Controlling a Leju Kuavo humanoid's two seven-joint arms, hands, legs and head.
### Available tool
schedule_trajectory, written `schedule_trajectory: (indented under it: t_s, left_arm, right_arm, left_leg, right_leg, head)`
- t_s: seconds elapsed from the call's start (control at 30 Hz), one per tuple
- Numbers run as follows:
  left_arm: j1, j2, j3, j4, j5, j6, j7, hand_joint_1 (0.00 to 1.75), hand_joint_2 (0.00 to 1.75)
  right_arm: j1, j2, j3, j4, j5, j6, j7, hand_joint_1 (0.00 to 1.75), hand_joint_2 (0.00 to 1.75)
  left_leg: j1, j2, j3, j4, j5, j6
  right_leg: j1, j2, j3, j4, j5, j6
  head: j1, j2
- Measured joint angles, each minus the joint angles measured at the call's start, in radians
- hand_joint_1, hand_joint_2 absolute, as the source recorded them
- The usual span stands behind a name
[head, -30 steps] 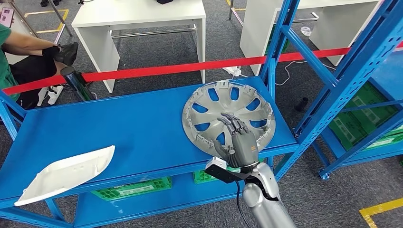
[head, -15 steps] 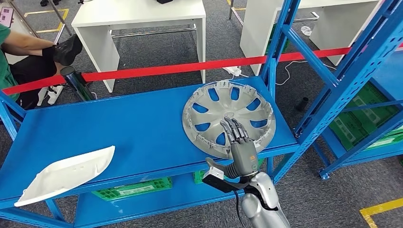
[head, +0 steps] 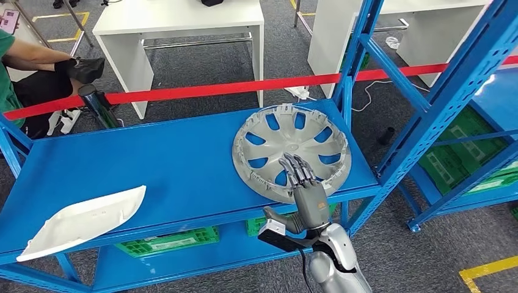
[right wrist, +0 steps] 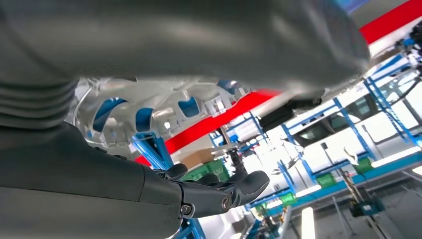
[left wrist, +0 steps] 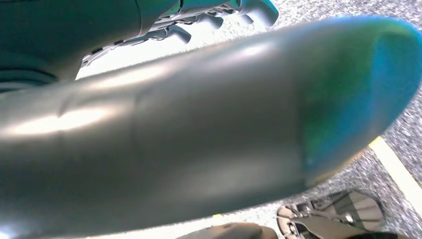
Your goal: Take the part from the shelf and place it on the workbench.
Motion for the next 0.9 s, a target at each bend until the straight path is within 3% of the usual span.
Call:
schedule_trajectory:
  t_s: [0.03,0.1,0.17,0.33,0.4,0.6,0.9]
  left_arm:
    - [0.000,0.000,0.000,0.000,-0.002,0.000,0.000,0.00,0.00]
    - [-0.001,0.001,0.000,0.001,-0.007,-0.001,0.001,0.00,0.00]
    - [-0.001,0.006,0.000,0.001,-0.010,-0.003,0.004,0.00,0.00]
    - [0.001,0.011,0.000,0.001,-0.007,-0.005,0.015,0.00,0.00]
    - [0.001,0.011,0.000,0.001,-0.007,-0.005,0.017,0.00,0.00]
    - [0.001,0.010,0.000,0.003,-0.007,-0.006,0.022,0.00,0.00]
    - [0.001,0.010,0.001,0.003,-0.007,-0.006,0.028,0.00,0.00]
  right_arm:
    - [-0.002,0.000,0.001,0.003,-0.001,-0.002,-0.001,0.00,0.00]
    - [-0.004,-0.002,0.002,0.009,-0.004,-0.008,-0.001,0.00,0.00]
    - [-0.005,-0.003,0.003,0.013,-0.004,-0.014,0.002,0.00,0.00]
    - [-0.010,-0.011,0.003,0.026,0.015,-0.017,0.023,0.00,0.00]
    - [-0.016,-0.016,0.003,0.032,0.025,-0.019,0.030,0.00,0.00]
    - [-0.041,-0.039,-0.004,0.057,0.060,-0.033,0.052,0.00,0.00]
    - [-0.107,-0.072,-0.038,0.153,0.079,-0.027,0.043,0.00,0.00]
  left_leg:
    - [-0.001,-0.001,-0.004,0.006,-0.005,-0.010]
    - [-0.005,-0.004,-0.006,0.008,-0.009,-0.026]
    - [-0.005,-0.005,0.000,0.000,-0.010,-0.031]
    - [-0.006,-0.005,0.009,-0.018,0.003,-0.011]
    - [-0.005,-0.005,0.010,-0.020,0.006,-0.014]
    - [-0.001,-0.005,0.010,-0.022,0.007,-0.048]
    - [-0.003,-0.006,0.009,-0.015,0.003,-0.046]
  right_leg:
    - [0.000,0.002,0.012,-0.024,-0.005,-0.007]
    - [0.002,0.008,0.011,-0.025,-0.016,-0.034]
    - [0.000,0.008,0.011,-0.029,-0.020,-0.048]
    - [0.003,0.008,0.012,-0.031,-0.020,-0.061]
    - [0.007,0.008,0.012,-0.030,-0.020,-0.065]
    - [0.011,0.008,0.013,-0.030,-0.022,-0.068]
    - [0.011,0.008,0.020,-0.039,-0.017,-0.060]
  head:
    - [0.001,0.000]
    - [0.002,0.000]
    - [0.001,0.000]
    - [-0.001,0.000]
    - [-0.001,0.000]
    - [-0.001,0.000]
    - [0.000,0.000]
